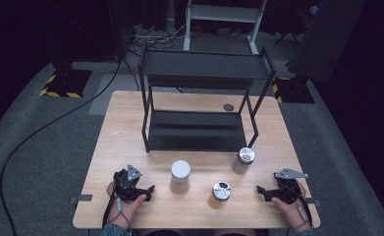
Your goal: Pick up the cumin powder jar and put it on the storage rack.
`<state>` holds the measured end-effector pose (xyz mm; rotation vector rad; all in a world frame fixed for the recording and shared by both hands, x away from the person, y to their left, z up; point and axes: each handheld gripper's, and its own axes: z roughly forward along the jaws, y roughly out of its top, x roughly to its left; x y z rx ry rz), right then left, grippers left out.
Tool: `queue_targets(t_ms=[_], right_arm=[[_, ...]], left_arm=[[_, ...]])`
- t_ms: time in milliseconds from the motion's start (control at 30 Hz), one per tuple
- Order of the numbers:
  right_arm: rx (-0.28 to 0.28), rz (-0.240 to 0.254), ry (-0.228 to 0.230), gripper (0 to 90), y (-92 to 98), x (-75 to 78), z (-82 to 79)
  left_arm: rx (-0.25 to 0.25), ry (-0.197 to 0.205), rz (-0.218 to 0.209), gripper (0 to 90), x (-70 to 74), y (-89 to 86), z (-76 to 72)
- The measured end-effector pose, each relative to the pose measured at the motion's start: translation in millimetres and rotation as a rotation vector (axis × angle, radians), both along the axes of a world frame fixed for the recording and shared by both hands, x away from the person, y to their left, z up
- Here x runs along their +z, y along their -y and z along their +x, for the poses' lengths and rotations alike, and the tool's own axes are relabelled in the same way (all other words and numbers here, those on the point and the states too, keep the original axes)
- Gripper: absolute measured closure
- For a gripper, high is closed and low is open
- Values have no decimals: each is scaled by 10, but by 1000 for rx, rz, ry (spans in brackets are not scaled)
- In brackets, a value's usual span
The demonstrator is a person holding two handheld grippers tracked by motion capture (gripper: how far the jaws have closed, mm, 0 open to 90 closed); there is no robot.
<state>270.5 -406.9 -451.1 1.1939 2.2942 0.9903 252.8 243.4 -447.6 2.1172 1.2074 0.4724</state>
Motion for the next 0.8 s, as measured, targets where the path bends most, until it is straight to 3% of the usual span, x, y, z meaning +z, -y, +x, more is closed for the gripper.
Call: queue_targets(t_ms=[567,800], right_arm=[[-1,0,2,36,1,0,-2],[-6,0,3,41,-1,-1,-6]], left_arm=[[3,-6,-3,6,10,-8,38],[-24,-19,-17,68,88,-8,43]])
